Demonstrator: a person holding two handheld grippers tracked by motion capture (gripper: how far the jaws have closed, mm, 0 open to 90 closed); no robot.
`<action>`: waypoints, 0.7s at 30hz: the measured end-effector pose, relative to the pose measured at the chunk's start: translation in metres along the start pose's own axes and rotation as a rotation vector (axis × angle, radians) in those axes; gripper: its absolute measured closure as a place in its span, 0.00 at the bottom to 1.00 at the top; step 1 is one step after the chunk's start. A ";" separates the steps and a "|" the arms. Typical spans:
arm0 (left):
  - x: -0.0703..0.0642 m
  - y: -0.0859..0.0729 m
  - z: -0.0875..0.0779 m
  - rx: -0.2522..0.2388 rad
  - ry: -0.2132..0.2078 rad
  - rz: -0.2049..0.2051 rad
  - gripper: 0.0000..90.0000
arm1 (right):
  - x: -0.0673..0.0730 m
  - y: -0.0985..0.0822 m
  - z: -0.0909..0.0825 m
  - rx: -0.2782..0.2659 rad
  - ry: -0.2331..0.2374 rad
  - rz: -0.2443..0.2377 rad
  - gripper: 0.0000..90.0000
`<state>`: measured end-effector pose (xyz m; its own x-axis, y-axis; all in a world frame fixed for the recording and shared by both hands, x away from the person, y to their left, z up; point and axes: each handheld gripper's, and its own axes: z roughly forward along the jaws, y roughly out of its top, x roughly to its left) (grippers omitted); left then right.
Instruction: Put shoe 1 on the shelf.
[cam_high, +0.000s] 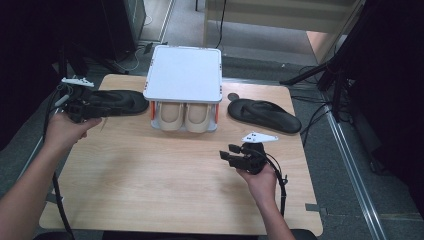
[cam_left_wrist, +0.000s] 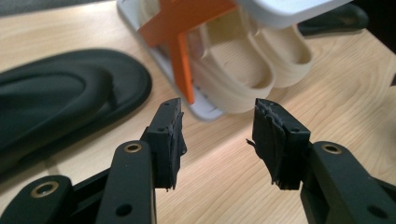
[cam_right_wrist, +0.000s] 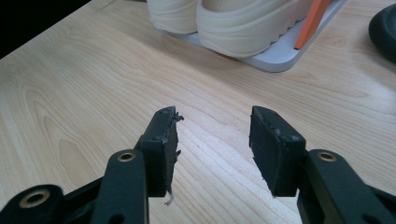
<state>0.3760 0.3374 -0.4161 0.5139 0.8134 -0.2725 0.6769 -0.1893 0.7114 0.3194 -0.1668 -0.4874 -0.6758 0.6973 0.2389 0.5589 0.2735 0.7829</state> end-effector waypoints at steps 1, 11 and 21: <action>0.003 -0.002 0.000 -0.001 0.003 -0.001 0.59 | -0.001 0.000 0.000 -0.005 0.000 -0.001 0.59; 0.029 -0.013 0.005 -0.031 0.010 -0.035 0.63 | 0.000 0.000 0.000 -0.008 -0.001 0.010 0.58; 0.047 -0.017 0.021 0.004 0.031 -0.032 0.85 | -0.001 0.000 -0.002 -0.011 -0.003 0.009 0.58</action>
<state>0.4001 0.3673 -0.4545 0.4753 0.8358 -0.2748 0.6950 -0.1651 0.6998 0.3195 -0.1689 -0.4863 -0.6693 0.7016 0.2447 0.5600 0.2599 0.7867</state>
